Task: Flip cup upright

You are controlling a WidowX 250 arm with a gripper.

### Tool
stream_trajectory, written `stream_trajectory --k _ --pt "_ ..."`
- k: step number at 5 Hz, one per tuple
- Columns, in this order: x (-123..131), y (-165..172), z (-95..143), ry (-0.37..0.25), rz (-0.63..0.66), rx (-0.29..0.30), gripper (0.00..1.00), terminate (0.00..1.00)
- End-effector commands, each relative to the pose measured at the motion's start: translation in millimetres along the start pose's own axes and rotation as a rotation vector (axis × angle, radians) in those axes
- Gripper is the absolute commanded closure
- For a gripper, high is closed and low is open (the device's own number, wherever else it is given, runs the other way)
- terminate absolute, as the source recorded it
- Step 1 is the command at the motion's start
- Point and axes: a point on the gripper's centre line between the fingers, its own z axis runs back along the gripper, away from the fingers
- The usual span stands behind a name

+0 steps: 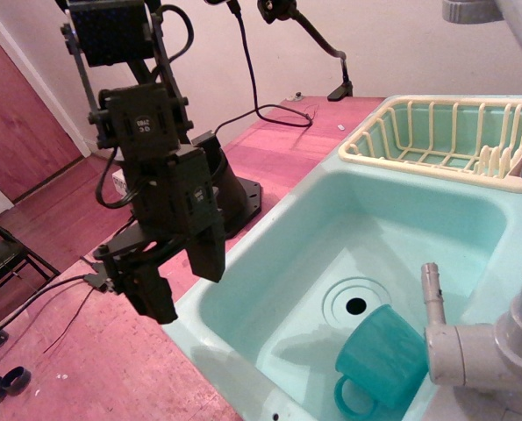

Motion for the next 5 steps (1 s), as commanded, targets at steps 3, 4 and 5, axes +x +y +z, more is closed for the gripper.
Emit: stream_trajectory --k 3,4,5 --pt "31.2 0.9 -1.6 -0.121 0.059 -0.003 0.0 0.0" --pt "31.4 -1.7 -11.6 -0.266 0.189 -0.077 0.0 0.0" --pt "27.5 -2.1 -18.8 -0.375 0.354 -0.133 0.0 0.0"
